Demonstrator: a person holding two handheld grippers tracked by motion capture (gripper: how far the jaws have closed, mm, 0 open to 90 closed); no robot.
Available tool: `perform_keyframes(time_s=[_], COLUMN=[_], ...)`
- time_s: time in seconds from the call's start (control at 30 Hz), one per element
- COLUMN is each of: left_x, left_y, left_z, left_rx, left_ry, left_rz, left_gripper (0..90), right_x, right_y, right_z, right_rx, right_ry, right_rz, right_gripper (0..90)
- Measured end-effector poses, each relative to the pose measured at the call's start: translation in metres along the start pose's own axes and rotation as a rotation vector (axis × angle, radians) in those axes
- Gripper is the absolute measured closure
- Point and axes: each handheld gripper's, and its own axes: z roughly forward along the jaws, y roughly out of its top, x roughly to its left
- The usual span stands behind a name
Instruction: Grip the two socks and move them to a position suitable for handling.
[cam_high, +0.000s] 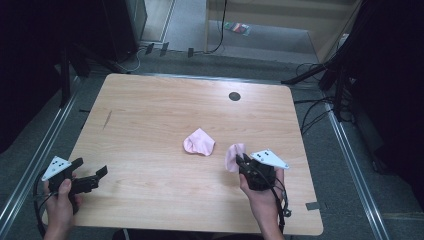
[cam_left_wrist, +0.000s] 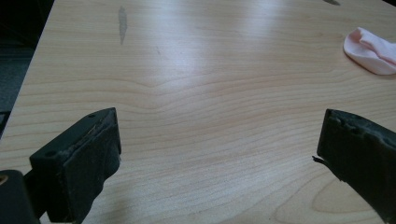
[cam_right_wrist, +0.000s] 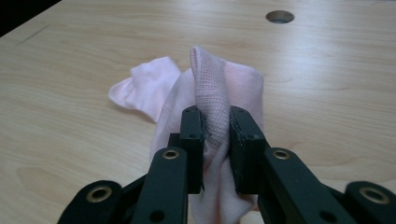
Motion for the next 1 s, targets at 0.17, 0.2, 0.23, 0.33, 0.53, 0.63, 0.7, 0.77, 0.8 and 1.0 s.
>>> perform_keyframes(time_s=[0.17,0.2,0.23,0.33,0.53,0.63,0.7,0.77,0.8,1.0], left_x=[0.001,0.001,0.001,0.001,0.000,-0.001,-0.001,-0.002,-0.002,-0.003], left_y=[0.000,0.000,0.000,0.000,0.001,0.001,0.001,0.001,0.001,0.001], left_z=[0.000,0.000,0.000,0.000,0.001,0.002,0.002,0.003,0.003,0.004], left_rx=[-0.007,-0.007,-0.004,0.002,0.011,0.016,0.017,0.018,0.020,0.025], left_ry=[0.001,0.000,-0.002,0.000,0.001,0.004,0.005,0.005,0.006,0.014], left_rz=[-0.012,-0.013,-0.012,-0.010,-0.004,0.003,0.007,0.008,0.009,0.019], left_gripper=[0.0,0.0,0.0,0.0,0.0,0.0,0.0,0.0,0.0,0.0], right_x=[0.017,0.021,0.024,0.035,0.054,0.065,0.070,0.076,0.078,0.087], right_y=[-0.007,-0.009,-0.010,-0.014,-0.022,-0.028,-0.032,-0.036,-0.039,-0.051], right_z=[0.000,0.001,0.001,0.004,0.013,0.020,0.026,0.031,0.034,0.054], right_rx=[0.019,0.023,0.023,0.040,0.072,0.088,0.102,0.115,0.119,0.164], right_ry=[0.016,0.019,0.031,0.055,0.117,0.131,0.141,0.142,0.145,0.204], right_rz=[-0.024,-0.032,-0.039,-0.043,-0.032,-0.057,-0.058,-0.061,-0.066,-0.061], right_gripper=[77.3,77.3,77.3,77.2,77.1,77.1,77.1,77.1,77.1,53.3])
